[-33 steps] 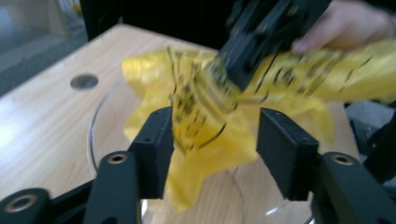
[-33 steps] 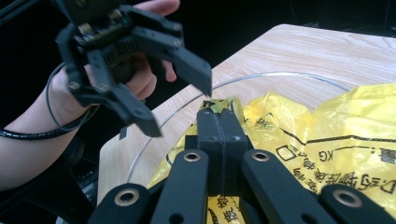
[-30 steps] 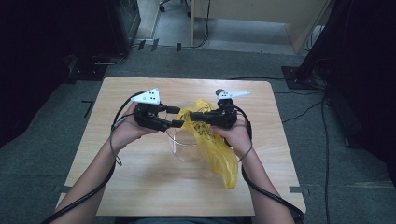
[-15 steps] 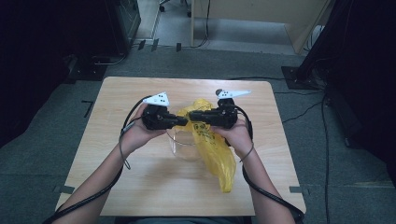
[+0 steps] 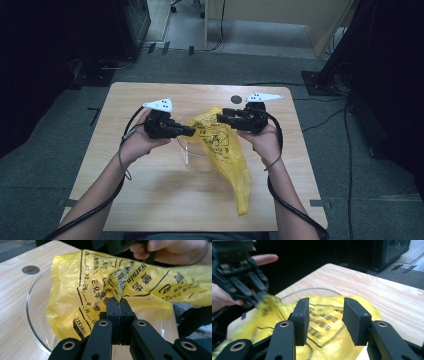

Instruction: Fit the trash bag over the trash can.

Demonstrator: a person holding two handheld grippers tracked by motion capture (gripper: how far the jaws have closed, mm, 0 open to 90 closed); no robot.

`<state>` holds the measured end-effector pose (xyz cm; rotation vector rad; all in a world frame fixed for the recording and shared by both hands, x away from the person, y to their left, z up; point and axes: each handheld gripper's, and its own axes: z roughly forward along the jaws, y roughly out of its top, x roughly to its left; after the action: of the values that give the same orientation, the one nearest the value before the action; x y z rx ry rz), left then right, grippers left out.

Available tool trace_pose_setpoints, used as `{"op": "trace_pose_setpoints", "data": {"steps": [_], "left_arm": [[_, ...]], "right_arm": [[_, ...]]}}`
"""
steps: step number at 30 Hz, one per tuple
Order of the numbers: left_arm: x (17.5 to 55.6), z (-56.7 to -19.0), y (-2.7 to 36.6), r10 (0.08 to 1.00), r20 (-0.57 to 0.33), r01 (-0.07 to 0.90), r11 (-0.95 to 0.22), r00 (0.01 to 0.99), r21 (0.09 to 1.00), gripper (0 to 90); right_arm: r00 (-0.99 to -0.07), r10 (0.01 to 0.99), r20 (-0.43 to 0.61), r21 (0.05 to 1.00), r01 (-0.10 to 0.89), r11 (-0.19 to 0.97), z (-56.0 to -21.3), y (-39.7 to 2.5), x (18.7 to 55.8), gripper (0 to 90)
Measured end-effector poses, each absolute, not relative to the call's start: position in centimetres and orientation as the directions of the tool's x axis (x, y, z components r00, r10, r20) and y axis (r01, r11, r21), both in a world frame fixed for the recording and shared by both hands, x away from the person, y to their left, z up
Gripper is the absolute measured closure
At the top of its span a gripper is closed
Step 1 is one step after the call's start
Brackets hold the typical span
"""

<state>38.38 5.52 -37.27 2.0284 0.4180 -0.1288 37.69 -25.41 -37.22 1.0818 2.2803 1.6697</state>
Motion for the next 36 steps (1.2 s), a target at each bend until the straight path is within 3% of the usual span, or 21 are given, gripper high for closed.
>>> {"op": "trace_pose_setpoints", "data": {"steps": [6, 16, 25, 36], "left_arm": [[38.6, -37.1, 6.1, 0.233, -0.293, 0.365, -0.388, 0.927, 0.846, 89.8], [38.6, -36.2, 6.5, 0.235, -0.302, 0.371, -0.357, 0.924, 0.858, 89.8], [39.2, -37.0, 6.1, 0.353, -0.294, 0.425, -0.386, 0.888, 0.819, 89.8], [39.9, -38.7, 4.9, 0.369, -0.301, 0.452, -0.448, 0.879, 0.771, 89.7]], "right_arm": [[-0.775, 0.572, 0.268, 0.844, 0.475, 0.248, -38.3, -23.8, 37.7, 61.3], [-0.784, 0.513, 0.35, 0.798, 0.536, 0.275, -38.5, -22.6, 37.6, 59.5], [-0.801, 0.466, 0.374, 0.753, 0.556, 0.351, -39.1, -21.4, 37.4, 52.3], [-0.817, 0.483, 0.315, 0.799, 0.503, 0.33, -38.6, -22.2, 37.4, 41.0]]}}
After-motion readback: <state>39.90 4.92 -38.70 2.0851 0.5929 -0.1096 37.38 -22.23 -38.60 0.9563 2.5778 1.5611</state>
